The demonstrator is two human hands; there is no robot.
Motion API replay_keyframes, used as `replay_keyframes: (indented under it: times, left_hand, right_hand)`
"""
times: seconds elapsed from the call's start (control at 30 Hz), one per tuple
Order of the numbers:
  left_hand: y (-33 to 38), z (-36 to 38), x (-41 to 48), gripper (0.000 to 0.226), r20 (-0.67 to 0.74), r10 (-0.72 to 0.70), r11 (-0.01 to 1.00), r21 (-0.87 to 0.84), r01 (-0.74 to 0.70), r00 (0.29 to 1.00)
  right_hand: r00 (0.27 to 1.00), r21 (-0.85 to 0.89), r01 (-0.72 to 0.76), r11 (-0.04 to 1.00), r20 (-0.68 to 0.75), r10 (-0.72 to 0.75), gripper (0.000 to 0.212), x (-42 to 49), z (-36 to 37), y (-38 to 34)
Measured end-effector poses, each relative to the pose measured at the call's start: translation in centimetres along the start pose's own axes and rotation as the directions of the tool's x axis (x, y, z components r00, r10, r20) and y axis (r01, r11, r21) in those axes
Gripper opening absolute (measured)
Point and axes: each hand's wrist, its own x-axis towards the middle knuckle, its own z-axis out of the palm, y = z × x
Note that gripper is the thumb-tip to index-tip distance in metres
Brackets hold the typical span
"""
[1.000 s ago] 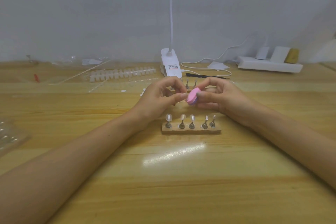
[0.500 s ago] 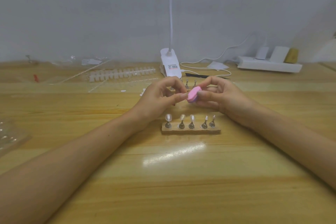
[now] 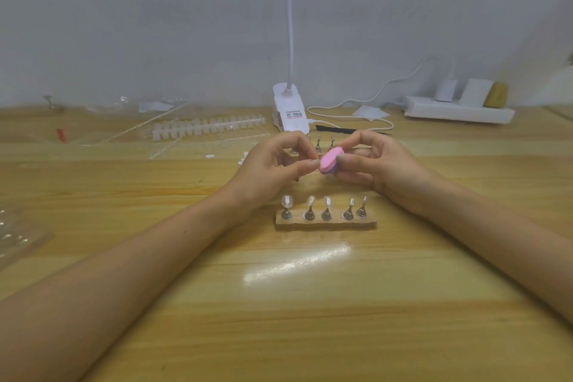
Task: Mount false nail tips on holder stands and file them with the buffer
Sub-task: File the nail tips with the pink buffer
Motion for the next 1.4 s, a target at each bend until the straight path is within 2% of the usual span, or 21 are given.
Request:
replay_keyframes:
  times: [0.3, 0.43, 0.57, 0.7, 0.8, 0.93, 1.03, 1.17, 1.27, 1.4]
  left_hand:
    - [0.01, 0.05, 0.02, 0.014, -0.005, 0.024, 0.999, 0.026, -0.023, 1.0]
    - [0.0, -0.08, -0.01, 0.013, -0.013, -0.001, 1.0, -0.017, 0.001, 1.0]
    - [-0.06, -0.04, -0.02, 0.01, -0.01, 0.011, 1.0, 0.019, -0.011, 1.0]
    - [-0.05, 0.0, -0.02, 0.009, -0.005, 0.006, 1.0, -0.007, -0.006, 1.0]
    - [-0.09, -0.03, -0.02, 0.01, -0.011, 0.004, 1.0, -0.017, -0.005, 1.0]
    - [-0.06, 0.01, 0.02, 0.011, 0.008, 0.005, 1.0, -0.009, -0.005, 1.0]
    - [-0.1, -0.04, 0.0, 0.011, -0.002, 0.011, 1.0, -0.004, -0.011, 1.0]
    - [-0.12, -0.05, 0.0, 0.013, -0.008, 0.008, 1.0, -0.015, -0.008, 1.0]
    - [-0.07, -0.02, -0.02, 0.013, -0.001, 0.015, 1.0, 0.006, -0.015, 1.0]
    - [-0.01, 0.02, 0.01, 0.013, -0.001, 0.011, 1.0, -0.011, -0.011, 1.0]
  right_hand:
    - [0.993, -0.086, -0.031, 0.996, 0.108, 0.041, 0.019, -0.19, 0.24, -0.23]
    - [1.0, -0.007, -0.006, 1.0, 0.015, 0.007, 0.02, -0.11, 0.11, -0.21]
    - [0.992, -0.14, -0.039, 0.989, 0.11, 0.054, 0.021, -0.18, 0.42, -0.15]
    - [1.0, 0.019, -0.009, 1.0, 0.013, 0.009, 0.02, -0.08, 0.1, -0.23]
    - [0.991, -0.11, -0.026, 0.994, 0.13, 0.041, 0.019, -0.23, 0.41, -0.21]
    - [1.0, 0.021, -0.01, 1.0, 0.011, 0.009, 0.022, -0.15, 0.08, -0.23]
    - [0.992, -0.094, -0.024, 0.995, 0.12, 0.035, 0.017, -0.25, 0.44, -0.21]
    - [1.0, -0.013, -0.009, 1.0, 0.021, 0.009, 0.021, -0.16, 0.31, -0.2]
    - [0.993, -0.106, -0.034, 0.994, 0.105, 0.045, 0.018, -0.24, 0.46, -0.28]
    - [1.0, -0.013, -0.006, 1.0, 0.019, 0.006, 0.02, -0.18, 0.24, -0.21]
